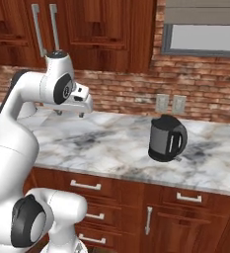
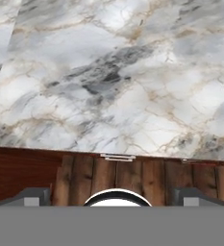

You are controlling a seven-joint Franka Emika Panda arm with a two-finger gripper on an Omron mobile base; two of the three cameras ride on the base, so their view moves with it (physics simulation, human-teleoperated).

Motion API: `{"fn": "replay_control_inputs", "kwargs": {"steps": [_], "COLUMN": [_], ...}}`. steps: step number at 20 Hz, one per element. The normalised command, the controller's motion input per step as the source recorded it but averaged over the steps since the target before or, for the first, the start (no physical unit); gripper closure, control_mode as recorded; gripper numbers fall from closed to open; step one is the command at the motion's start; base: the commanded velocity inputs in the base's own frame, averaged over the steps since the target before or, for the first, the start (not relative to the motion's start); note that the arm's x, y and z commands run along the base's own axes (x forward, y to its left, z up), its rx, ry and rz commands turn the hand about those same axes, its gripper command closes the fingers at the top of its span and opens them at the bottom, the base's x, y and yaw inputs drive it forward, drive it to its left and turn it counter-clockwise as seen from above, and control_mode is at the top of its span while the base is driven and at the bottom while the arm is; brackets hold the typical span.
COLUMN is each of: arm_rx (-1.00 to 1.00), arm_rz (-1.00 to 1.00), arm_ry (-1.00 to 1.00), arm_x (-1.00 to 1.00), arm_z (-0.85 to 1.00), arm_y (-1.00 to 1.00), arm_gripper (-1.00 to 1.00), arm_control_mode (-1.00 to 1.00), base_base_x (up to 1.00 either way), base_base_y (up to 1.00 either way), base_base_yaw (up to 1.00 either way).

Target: Navigate to the range hood.

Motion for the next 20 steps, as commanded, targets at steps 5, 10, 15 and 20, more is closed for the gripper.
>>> {"fn": "replay_control_inputs", "kwargs": {"steps": [5,10,15,20], "arm_rx": [0.00,0.00,0.00,0.00], "arm_rz": [0.00,0.00,0.00,0.00], "arm_ry": [0.00,0.00,0.00,0.00], "arm_x": [0.00,0.00,0.00,0.00], "arm_z": [0.00,0.00,0.00,0.00], "arm_y": [0.00,0.00,0.00,0.00], "arm_gripper": [-1.00,-1.00,-1.00,-1.00], "arm_control_mode": [1.00,1.00,1.00,1.00], "base_base_x": [-0.06,-0.15,-0.28,-0.33], "base_base_y": [0.04,0.00,0.00,0.00], "base_base_yaw": [0.27,0.35,0.41,0.46]}}
